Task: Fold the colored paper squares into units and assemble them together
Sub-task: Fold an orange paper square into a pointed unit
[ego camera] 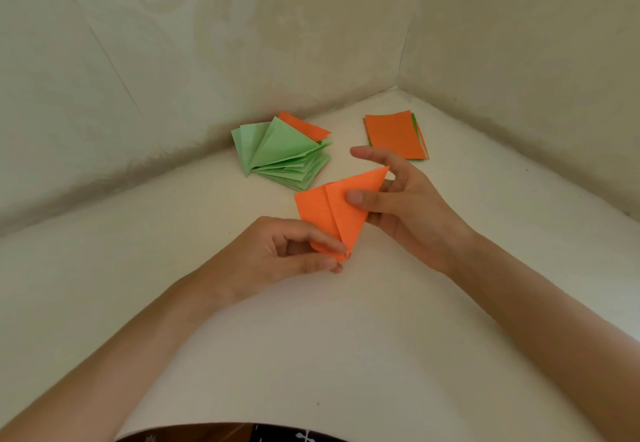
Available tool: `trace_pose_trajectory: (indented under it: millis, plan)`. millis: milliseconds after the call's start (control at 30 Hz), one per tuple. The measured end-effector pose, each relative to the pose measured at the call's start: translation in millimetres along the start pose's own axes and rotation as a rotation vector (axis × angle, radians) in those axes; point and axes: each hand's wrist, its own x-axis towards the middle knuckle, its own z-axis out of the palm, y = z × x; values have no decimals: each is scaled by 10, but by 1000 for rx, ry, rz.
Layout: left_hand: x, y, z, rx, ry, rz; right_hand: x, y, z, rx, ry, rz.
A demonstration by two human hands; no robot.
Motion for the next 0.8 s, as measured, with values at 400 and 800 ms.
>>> trace_pose_trajectory:
  millis: [400, 800]
  plan:
    - [82, -50, 88, -97, 265, 63, -23, 119, 118, -156, 168, -109]
    - [100, -63, 95, -136, 337, 66, -23, 132, 143, -105, 225, -88]
